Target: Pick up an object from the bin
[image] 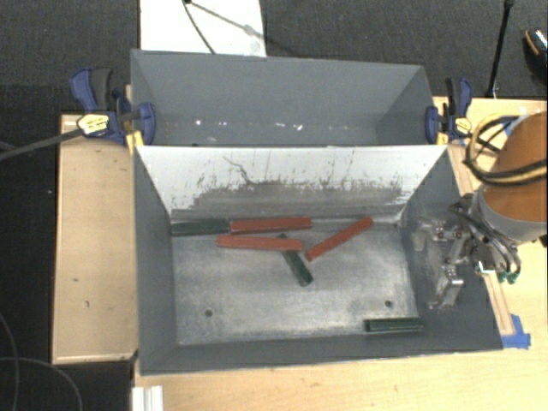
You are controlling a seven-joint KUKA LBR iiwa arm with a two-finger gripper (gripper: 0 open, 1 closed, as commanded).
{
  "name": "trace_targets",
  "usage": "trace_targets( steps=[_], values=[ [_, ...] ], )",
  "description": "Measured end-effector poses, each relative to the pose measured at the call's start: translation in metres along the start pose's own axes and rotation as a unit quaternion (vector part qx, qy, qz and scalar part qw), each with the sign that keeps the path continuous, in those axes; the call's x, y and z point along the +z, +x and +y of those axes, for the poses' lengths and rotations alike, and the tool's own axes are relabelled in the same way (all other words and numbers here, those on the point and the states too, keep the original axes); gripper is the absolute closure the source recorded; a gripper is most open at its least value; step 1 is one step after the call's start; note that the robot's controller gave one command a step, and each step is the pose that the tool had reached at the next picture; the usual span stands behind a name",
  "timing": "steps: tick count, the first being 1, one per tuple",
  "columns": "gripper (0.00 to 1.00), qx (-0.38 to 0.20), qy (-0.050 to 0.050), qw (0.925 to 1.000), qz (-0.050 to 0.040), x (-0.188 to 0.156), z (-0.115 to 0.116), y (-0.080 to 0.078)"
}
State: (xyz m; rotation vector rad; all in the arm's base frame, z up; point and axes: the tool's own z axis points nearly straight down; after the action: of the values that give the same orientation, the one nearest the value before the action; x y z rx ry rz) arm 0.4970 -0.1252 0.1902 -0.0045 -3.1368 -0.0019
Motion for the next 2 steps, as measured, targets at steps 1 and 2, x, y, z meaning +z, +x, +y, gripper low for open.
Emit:
trace_targets(
  steps=[1, 2],
  values=[
    [0.0, -0.027, -0.001, 0.9996, -0.0003, 0.124, 0.077, -0.033],
    [0.0, 0.054, 0.001, 0.9985, -0.0059, 0.119, 0.024, -0.075]
  ],
)
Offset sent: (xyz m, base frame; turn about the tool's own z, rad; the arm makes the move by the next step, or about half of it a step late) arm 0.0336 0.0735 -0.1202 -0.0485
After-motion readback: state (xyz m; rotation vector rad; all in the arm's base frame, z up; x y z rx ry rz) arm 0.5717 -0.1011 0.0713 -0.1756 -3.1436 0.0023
